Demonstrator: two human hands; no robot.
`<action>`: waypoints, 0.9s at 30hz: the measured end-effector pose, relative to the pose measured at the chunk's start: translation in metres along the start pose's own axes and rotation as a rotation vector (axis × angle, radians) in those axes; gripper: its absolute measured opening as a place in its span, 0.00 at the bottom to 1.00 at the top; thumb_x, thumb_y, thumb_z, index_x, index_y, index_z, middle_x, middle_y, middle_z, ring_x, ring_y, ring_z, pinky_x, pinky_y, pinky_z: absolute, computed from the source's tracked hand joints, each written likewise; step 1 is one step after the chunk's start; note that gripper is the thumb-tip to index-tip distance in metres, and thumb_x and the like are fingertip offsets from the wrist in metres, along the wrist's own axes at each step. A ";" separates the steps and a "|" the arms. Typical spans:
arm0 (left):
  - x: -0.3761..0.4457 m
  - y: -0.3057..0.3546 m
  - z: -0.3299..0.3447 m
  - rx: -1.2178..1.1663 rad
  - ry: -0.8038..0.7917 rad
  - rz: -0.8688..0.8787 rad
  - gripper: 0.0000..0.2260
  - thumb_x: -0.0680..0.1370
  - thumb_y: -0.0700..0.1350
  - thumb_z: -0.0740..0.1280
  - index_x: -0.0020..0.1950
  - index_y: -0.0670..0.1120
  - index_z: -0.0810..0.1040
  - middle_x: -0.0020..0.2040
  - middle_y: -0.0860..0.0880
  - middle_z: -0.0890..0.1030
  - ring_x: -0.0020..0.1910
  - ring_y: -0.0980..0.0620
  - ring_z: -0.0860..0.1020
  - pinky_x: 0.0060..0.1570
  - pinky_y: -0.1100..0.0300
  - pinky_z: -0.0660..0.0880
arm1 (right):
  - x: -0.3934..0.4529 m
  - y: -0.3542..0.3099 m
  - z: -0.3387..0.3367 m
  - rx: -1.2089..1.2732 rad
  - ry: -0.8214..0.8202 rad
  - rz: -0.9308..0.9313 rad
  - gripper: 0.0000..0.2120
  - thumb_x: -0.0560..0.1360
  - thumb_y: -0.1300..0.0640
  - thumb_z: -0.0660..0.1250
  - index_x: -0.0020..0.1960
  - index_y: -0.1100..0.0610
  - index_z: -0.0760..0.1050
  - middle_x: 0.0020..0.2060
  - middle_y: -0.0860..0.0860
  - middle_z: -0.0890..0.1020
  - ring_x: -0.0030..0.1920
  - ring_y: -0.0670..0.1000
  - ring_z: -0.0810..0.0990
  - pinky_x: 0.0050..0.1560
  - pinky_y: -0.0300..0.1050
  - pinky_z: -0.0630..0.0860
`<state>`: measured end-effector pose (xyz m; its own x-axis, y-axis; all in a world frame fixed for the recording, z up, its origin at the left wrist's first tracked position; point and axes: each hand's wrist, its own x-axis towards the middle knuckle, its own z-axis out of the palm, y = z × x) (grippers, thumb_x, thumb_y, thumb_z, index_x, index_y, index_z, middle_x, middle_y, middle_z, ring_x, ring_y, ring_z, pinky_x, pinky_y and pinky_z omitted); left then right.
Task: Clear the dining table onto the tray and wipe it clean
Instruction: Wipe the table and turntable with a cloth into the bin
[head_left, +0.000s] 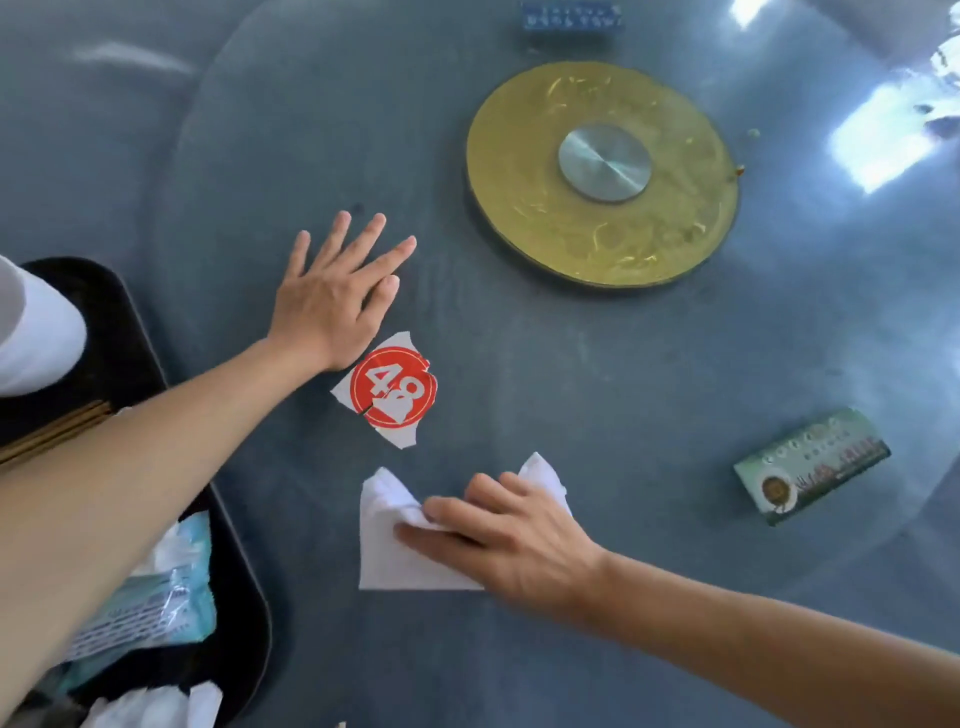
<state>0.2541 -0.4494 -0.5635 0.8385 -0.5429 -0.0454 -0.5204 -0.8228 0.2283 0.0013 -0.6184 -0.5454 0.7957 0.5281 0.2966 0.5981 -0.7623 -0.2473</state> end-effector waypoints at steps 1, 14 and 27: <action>0.000 0.001 -0.004 -0.008 0.018 -0.010 0.22 0.85 0.53 0.49 0.80 0.59 0.62 0.83 0.50 0.57 0.82 0.43 0.51 0.76 0.34 0.51 | 0.015 0.017 -0.013 -0.007 0.018 0.046 0.18 0.79 0.65 0.63 0.64 0.51 0.83 0.49 0.48 0.84 0.38 0.53 0.69 0.34 0.47 0.62; -0.039 0.051 0.028 -0.027 0.102 -0.142 0.25 0.85 0.52 0.47 0.83 0.49 0.55 0.83 0.51 0.55 0.82 0.47 0.51 0.79 0.44 0.50 | 0.086 0.189 -0.020 -0.237 0.012 0.526 0.19 0.79 0.59 0.65 0.67 0.47 0.79 0.57 0.53 0.79 0.53 0.62 0.76 0.45 0.49 0.64; 0.004 -0.001 -0.007 0.045 0.027 -0.109 0.24 0.86 0.50 0.49 0.82 0.47 0.55 0.83 0.47 0.54 0.82 0.43 0.50 0.77 0.41 0.50 | 0.035 0.081 -0.036 0.078 0.022 0.190 0.26 0.73 0.69 0.65 0.68 0.52 0.81 0.57 0.54 0.83 0.45 0.58 0.76 0.42 0.47 0.70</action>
<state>0.2593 -0.4492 -0.5569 0.8944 -0.4454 -0.0412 -0.4319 -0.8838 0.1798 0.0742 -0.6753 -0.5221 0.8931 0.3689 0.2574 0.4439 -0.8158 -0.3708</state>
